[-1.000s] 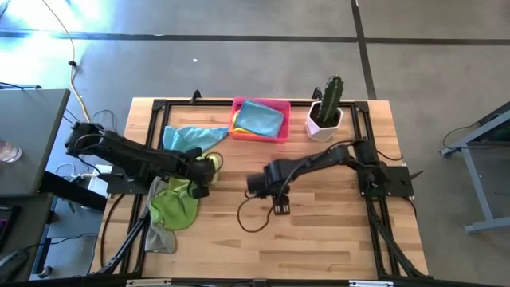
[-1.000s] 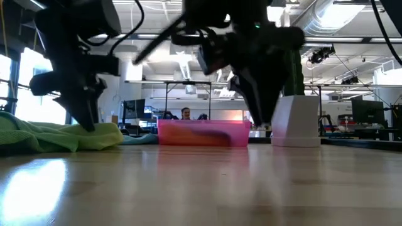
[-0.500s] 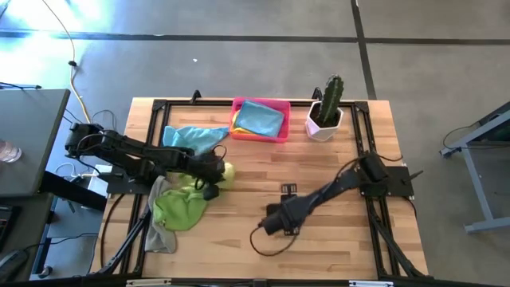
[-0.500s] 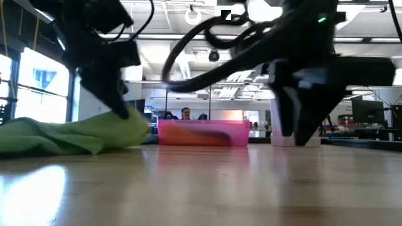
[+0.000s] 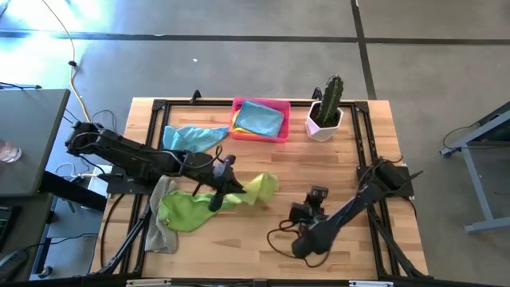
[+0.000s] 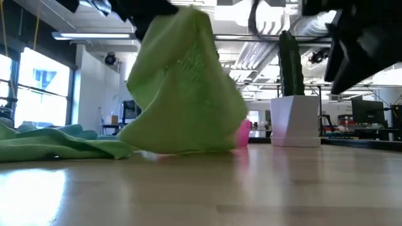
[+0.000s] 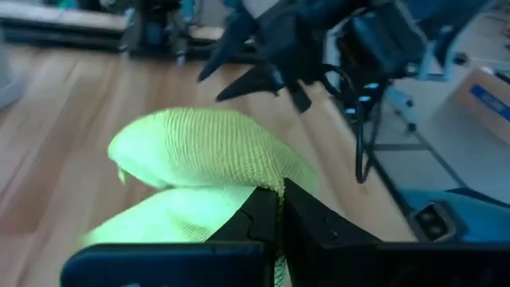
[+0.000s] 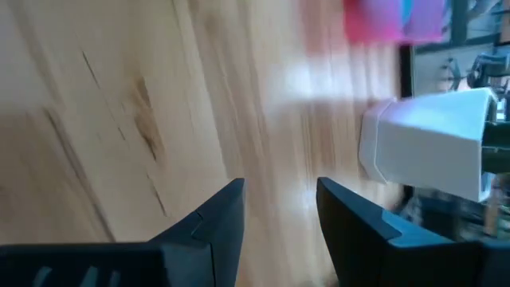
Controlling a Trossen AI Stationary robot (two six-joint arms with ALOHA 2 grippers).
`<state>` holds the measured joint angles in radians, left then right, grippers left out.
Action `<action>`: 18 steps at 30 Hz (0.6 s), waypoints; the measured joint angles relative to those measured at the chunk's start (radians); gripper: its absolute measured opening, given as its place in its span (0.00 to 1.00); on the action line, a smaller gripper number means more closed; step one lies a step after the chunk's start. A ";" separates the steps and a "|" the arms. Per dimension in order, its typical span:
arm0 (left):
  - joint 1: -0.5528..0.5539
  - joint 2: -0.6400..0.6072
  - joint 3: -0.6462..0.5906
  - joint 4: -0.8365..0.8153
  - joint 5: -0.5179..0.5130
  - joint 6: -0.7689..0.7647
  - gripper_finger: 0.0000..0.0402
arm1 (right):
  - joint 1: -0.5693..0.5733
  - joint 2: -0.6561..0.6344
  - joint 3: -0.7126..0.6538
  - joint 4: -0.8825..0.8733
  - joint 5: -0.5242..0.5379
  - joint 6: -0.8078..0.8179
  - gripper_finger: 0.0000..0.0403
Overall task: Fold microfiber towels
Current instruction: Fold the light green microfiber cloth on the table
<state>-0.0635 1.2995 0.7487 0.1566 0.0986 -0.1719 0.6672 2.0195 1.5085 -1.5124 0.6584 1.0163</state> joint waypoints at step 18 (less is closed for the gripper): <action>-0.185 0.189 0.006 -0.223 -0.050 -0.087 0.00 | -0.049 -0.010 -0.150 0.779 0.373 0.153 0.38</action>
<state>-0.2482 1.4889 0.7551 -0.0664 0.0483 -0.2588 0.6178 2.0094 1.3586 -0.7339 1.0314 1.1694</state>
